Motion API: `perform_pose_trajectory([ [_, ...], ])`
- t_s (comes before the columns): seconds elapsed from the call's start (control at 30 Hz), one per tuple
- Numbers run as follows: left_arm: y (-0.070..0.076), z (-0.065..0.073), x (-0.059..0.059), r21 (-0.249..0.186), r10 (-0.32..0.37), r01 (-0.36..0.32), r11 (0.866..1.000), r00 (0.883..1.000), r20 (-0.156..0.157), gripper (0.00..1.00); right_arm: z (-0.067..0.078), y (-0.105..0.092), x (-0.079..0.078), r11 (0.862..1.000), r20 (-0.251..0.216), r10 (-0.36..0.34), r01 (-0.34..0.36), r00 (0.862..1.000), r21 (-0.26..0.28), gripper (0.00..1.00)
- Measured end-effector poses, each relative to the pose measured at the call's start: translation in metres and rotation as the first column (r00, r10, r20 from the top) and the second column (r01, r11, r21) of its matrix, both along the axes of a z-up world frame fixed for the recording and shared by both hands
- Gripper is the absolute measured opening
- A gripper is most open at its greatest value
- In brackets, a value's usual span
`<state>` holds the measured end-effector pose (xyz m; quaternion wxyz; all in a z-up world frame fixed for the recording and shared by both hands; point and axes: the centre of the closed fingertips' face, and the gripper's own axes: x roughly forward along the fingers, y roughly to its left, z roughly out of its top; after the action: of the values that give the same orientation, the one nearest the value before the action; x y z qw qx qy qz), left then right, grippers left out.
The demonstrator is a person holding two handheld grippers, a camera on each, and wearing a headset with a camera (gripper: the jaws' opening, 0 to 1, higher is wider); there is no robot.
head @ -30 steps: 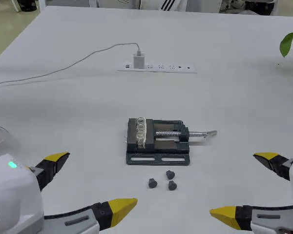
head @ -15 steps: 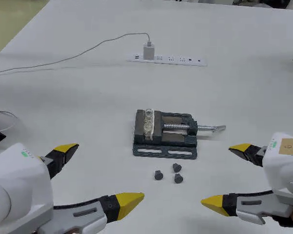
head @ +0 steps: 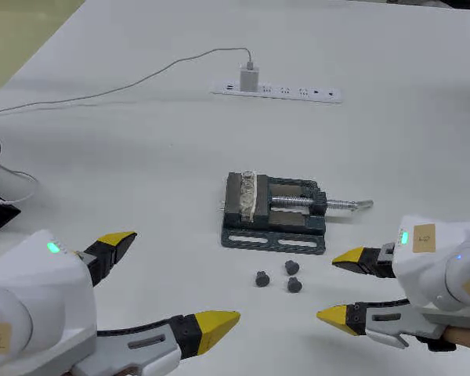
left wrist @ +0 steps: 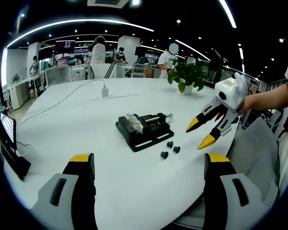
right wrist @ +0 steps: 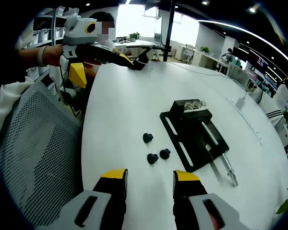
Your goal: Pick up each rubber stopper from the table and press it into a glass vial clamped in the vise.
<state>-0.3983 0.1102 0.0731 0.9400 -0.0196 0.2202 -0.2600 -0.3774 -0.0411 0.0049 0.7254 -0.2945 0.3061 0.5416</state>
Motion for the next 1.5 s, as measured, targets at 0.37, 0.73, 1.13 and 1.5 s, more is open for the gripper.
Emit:
perform_pose_trajectory([
  [0.37,-0.001,-0.004,-0.002,-0.002,-0.001,0.001,1.0,1.0,-0.017,0.92,-0.012,0.014,0.008,0.998,-0.012,0.064,-0.064,0.998,-0.024,0.2],
  [0.73,-0.002,-0.011,-0.003,0.003,-0.009,0.009,1.0,0.999,-0.034,0.93,-0.02,0.024,0.012,0.994,-0.029,0.098,-0.099,0.995,-0.038,0.13],
  [1.13,-0.004,-0.013,-0.003,-0.002,-0.01,0.01,1.0,0.999,-0.041,0.93,-0.026,0.025,0.013,0.994,-0.043,0.101,-0.103,0.994,-0.042,0.03],
  [1.5,-0.007,-0.015,-0.004,-0.01,-0.015,0.015,1.0,0.999,-0.047,0.93,-0.025,0.025,0.013,0.991,-0.028,0.122,-0.123,0.992,-0.059,0.01],
])
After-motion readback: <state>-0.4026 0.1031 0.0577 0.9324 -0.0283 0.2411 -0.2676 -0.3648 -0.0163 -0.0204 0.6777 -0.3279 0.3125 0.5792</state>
